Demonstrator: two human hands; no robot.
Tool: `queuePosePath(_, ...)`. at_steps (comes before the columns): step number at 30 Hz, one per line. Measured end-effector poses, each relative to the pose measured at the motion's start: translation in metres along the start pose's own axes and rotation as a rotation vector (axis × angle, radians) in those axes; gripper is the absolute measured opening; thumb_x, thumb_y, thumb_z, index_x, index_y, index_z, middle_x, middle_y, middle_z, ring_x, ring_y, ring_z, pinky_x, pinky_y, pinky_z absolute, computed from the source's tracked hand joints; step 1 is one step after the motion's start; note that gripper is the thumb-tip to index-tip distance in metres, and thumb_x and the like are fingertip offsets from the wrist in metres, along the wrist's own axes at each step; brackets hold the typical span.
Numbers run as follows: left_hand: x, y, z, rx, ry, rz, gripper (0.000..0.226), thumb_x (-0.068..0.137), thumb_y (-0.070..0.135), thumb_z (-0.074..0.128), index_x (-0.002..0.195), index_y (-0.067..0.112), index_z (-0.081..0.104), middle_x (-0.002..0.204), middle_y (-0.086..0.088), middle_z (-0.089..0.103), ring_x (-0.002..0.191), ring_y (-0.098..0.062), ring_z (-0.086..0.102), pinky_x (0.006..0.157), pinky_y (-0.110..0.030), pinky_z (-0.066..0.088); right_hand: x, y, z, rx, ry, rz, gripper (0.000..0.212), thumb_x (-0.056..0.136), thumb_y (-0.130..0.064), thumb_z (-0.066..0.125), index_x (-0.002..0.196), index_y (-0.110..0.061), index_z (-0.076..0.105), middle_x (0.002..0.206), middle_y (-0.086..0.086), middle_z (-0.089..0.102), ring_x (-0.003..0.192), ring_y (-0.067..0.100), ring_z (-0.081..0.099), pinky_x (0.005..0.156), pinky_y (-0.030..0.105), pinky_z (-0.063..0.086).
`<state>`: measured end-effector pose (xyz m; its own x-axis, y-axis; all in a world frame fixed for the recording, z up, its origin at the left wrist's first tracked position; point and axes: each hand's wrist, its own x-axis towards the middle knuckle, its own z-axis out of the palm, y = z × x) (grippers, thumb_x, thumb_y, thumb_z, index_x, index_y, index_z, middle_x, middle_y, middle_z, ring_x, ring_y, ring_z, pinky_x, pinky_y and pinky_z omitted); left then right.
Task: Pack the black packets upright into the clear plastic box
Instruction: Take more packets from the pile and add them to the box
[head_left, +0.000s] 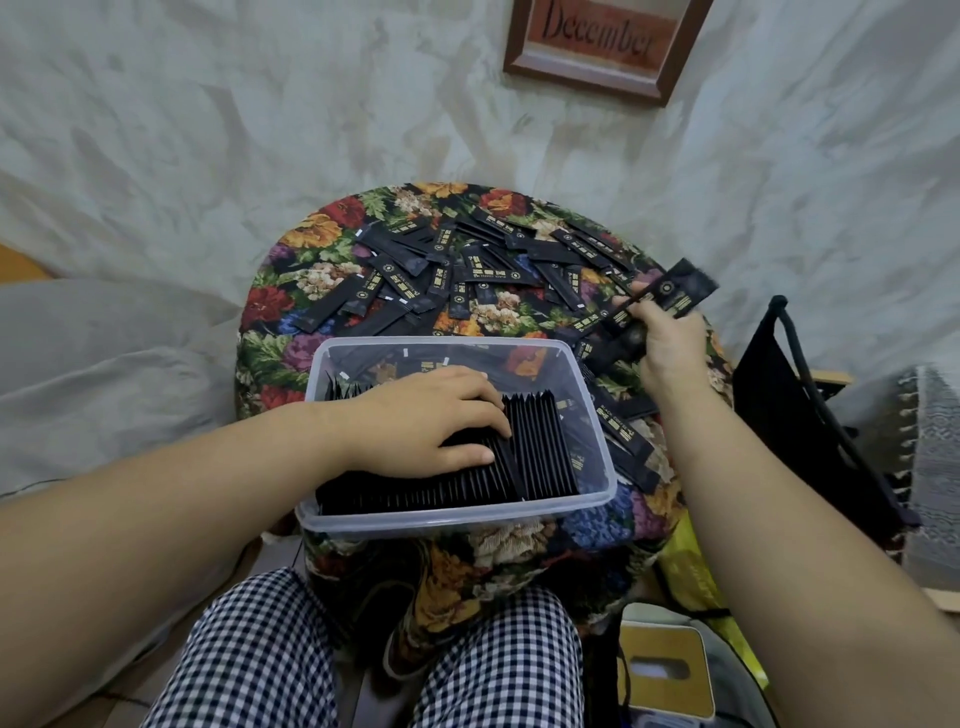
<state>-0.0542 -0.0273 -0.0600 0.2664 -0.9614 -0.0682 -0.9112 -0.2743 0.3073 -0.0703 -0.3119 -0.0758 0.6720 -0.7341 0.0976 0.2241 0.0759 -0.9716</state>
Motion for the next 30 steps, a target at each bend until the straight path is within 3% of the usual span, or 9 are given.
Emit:
queuePosePath(3, 0.0, 0.0, 0.0, 0.008, 0.004, 0.0, 0.039, 0.096, 0.044, 0.041, 0.132, 0.031, 0.047, 0.14, 0.009, 0.039, 0.137, -0.01, 0.023, 0.112, -0.024, 0.016, -0.01, 0.007, 0.002, -0.163, -0.059, -0.053, 0.04, 0.074, 0.008, 0.067, 0.101, -0.015, 0.049, 0.085, -0.004, 0.069, 0.081, 0.007, 0.068, 0.075, 0.028, 0.056)
queuePosePath(8, -0.001, 0.0, -0.001, 0.005, 0.002, -0.006, 0.038, 0.096, 0.044, 0.041, 0.132, 0.032, 0.047, 0.14, 0.008, 0.039, 0.137, -0.01, 0.023, 0.111, -0.024, 0.016, -0.015, 0.022, 0.006, -0.197, -0.01, -0.021, 0.04, 0.083, 0.012, 0.059, 0.111, -0.009, 0.041, 0.086, -0.001, 0.066, 0.071, 0.003, 0.068, 0.064, 0.021, 0.052)
queuePosePath(11, 0.0, 0.001, -0.001, 0.0, 0.009, -0.002, 0.038, 0.096, 0.043, 0.042, 0.132, 0.031, 0.048, 0.14, 0.008, 0.039, 0.137, -0.01, 0.023, 0.111, -0.023, 0.016, -0.011, 0.014, 0.011, -0.1, -0.02, 0.021, 0.035, 0.088, 0.013, 0.049, 0.105, -0.015, 0.038, 0.09, 0.003, 0.062, 0.077, 0.016, 0.07, 0.075, 0.033, 0.056)
queuePosePath(14, 0.0, 0.001, -0.001, 0.008, 0.008, -0.001, 0.039, 0.096, 0.043, 0.041, 0.132, 0.031, 0.048, 0.14, 0.008, 0.039, 0.137, -0.01, 0.023, 0.11, -0.022, 0.013, -0.002, -0.001, 0.01, -0.226, -0.031, -0.103, 0.042, 0.087, 0.004, 0.051, 0.12, -0.016, 0.034, 0.099, 0.004, 0.064, 0.096, 0.026, 0.067, 0.091, 0.044, 0.053)
queuePosePath(18, -0.001, 0.001, 0.0, -0.005, 0.019, -0.002, 0.039, 0.096, 0.043, 0.042, 0.132, 0.03, 0.048, 0.14, 0.007, 0.04, 0.137, -0.011, 0.024, 0.11, -0.023, 0.015, -0.01, -0.011, 0.005, -0.378, -0.133, -0.23, 0.06, 0.089, 0.007, 0.048, 0.133, -0.027, 0.022, 0.098, 0.0, 0.067, 0.094, 0.017, 0.068, 0.092, 0.03, 0.051)
queuePosePath(20, -0.001, 0.001, 0.0, 0.003, 0.012, -0.003, 0.039, 0.096, 0.043, 0.042, 0.133, 0.031, 0.048, 0.14, 0.008, 0.039, 0.137, -0.011, 0.023, 0.11, -0.022, 0.015, -0.016, -0.001, 0.001, -0.437, -0.167, -0.214, 0.064, 0.086, 0.003, 0.053, 0.136, -0.025, 0.025, 0.1, 0.001, 0.069, 0.105, 0.018, 0.065, 0.097, 0.034, 0.047)
queuePosePath(22, -0.001, 0.001, 0.0, 0.007, 0.007, -0.004, 0.039, 0.096, 0.044, 0.042, 0.133, 0.031, 0.047, 0.14, 0.008, 0.039, 0.137, -0.011, 0.023, 0.111, -0.023, 0.016, -0.023, 0.01, -0.002, -0.42, -0.164, -0.132, 0.058, 0.084, 0.003, 0.055, 0.131, -0.024, 0.035, 0.103, 0.006, 0.069, 0.107, 0.019, 0.064, 0.096, 0.037, 0.048)
queuePosePath(25, -0.001, 0.0, 0.0, -0.01, 0.012, 0.0, 0.039, 0.096, 0.042, 0.043, 0.132, 0.03, 0.049, 0.14, 0.006, 0.04, 0.136, -0.013, 0.025, 0.112, -0.026, 0.018, -0.029, 0.018, -0.002, -0.376, -0.123, -0.019, 0.031, 0.079, -0.01, 0.065, 0.1, -0.03, 0.054, 0.104, 0.012, 0.069, 0.097, 0.024, 0.065, 0.088, 0.041, 0.052)
queuePosePath(30, -0.001, 0.0, 0.0, -0.001, 0.009, 0.0, 0.039, 0.096, 0.043, 0.042, 0.132, 0.031, 0.048, 0.14, 0.007, 0.04, 0.136, -0.012, 0.024, 0.112, -0.026, 0.018, -0.023, 0.015, -0.001, -0.249, -0.075, 0.126, 0.011, 0.087, -0.014, 0.065, 0.088, -0.02, 0.057, 0.084, 0.005, 0.066, 0.071, 0.015, 0.063, 0.065, 0.032, 0.054)
